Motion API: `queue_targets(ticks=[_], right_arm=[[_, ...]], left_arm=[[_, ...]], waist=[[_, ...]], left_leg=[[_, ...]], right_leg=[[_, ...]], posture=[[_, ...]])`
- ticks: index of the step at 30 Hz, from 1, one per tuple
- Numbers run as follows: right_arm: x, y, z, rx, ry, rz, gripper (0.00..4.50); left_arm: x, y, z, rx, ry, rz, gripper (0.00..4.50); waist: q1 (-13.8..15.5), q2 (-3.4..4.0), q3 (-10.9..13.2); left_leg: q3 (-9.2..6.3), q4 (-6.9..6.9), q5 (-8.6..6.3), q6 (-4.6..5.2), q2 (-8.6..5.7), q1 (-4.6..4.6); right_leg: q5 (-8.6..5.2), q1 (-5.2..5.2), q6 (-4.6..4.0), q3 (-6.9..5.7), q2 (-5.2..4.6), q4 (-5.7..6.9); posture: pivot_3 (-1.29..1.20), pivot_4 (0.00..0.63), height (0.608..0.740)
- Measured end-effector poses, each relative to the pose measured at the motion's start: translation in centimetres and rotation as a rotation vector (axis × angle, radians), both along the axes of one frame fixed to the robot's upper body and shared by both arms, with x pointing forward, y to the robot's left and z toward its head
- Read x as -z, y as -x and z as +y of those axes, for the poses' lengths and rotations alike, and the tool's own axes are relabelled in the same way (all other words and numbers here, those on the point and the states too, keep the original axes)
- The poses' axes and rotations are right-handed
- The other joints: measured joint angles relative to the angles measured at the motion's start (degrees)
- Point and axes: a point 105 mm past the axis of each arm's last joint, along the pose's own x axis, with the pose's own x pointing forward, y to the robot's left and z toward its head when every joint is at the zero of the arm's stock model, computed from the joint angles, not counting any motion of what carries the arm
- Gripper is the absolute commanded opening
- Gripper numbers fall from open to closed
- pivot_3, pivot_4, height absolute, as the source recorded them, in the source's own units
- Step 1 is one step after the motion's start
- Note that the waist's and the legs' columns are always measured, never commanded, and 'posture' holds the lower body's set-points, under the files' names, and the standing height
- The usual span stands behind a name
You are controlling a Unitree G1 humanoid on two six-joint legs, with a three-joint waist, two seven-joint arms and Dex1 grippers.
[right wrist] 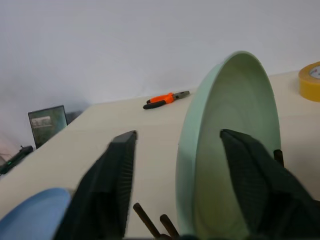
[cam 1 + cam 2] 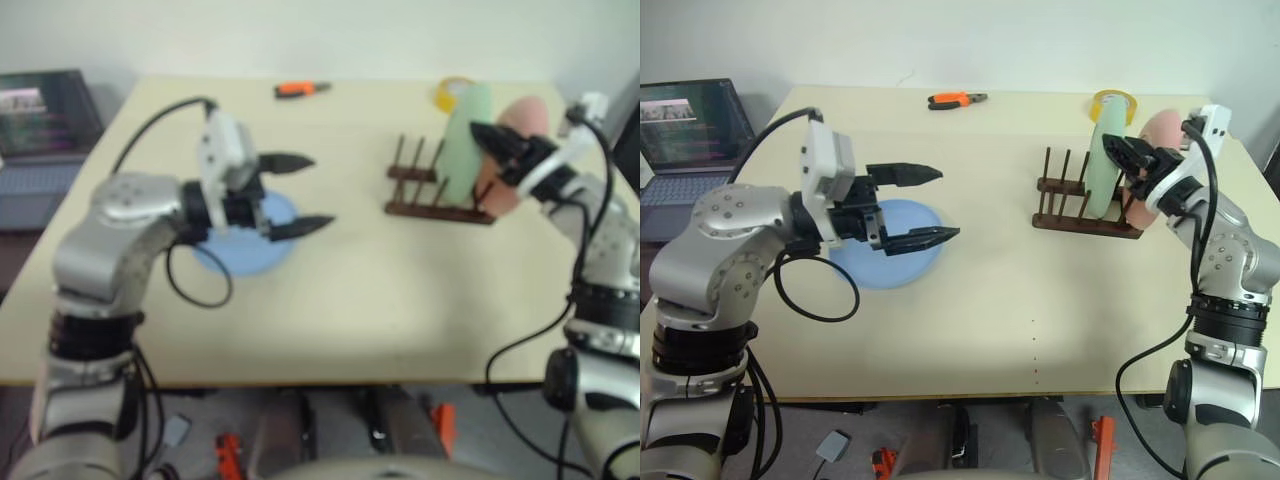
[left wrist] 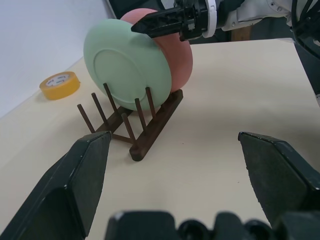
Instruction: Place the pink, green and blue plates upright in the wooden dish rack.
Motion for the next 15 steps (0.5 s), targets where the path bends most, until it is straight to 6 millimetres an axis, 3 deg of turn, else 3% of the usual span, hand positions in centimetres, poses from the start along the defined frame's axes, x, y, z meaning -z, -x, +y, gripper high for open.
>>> queue_targets(ticks=[15], right_arm=[[-1.9,0.6,-1.0,0.062,0.281,-0.127,3.44]], left_arm=[[0.0,0.0,0.0,0.000,0.000,0.001,4.50]], waist=[[0.0,0.00,0.0]], left_leg=[[0.01,0.02,0.00,0.00,-0.01,0.01]], right_leg=[[-0.01,0.00,0.01,0.01,0.00,0.00]], posture=[[0.00,0.150,0.740]])
